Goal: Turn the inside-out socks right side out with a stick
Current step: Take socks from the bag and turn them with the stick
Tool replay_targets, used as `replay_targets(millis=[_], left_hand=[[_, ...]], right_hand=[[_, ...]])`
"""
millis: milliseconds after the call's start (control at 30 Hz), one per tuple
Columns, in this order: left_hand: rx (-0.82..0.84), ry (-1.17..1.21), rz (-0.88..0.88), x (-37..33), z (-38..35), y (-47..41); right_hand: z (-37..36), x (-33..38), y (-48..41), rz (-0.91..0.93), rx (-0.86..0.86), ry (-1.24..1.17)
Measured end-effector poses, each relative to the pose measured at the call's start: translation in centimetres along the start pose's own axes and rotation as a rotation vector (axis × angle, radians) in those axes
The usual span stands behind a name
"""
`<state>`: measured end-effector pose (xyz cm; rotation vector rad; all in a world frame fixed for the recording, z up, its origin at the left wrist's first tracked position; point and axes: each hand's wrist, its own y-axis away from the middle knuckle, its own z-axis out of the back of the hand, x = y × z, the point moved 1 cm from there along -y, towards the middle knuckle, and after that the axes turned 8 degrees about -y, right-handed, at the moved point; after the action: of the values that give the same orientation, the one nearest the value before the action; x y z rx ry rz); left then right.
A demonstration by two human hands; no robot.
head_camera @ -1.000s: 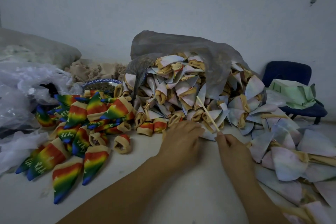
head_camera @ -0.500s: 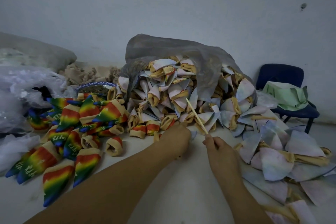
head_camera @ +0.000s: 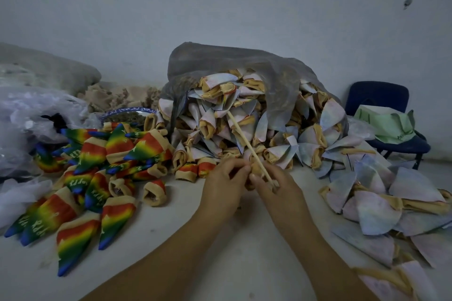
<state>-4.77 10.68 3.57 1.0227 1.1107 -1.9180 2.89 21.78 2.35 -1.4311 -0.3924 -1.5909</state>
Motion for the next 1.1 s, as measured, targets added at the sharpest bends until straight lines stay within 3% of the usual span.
replay_targets(millis=[233, 400, 567, 967, 1100], left_hand=[[0.003, 0.044, 0.043, 0.3, -0.3, 0.3], [0.07, 0.188, 0.124, 0.8, -0.1, 0.1], [0.113, 0.298, 0.226, 0.7, 0.0, 0.1], [0.397, 1.072, 0.488, -0.8, 0.5, 0.2], [0.421, 1.024, 0.37, -1.0, 0.1, 0.6]], right_hand=[[-0.1, 0.0, -0.5, 0.136, -0.008, 0.068], [-0.2, -0.4, -0.7, 0.029, -0.006, -0.066], [-0.3, -0.2, -0.4, 0.042, -0.061, -0.103], [-0.7, 0.9, -0.4, 0.047, -0.14, -0.176], [-0.2, 0.6, -0.5, -0.022, -0.172, -0.25]])
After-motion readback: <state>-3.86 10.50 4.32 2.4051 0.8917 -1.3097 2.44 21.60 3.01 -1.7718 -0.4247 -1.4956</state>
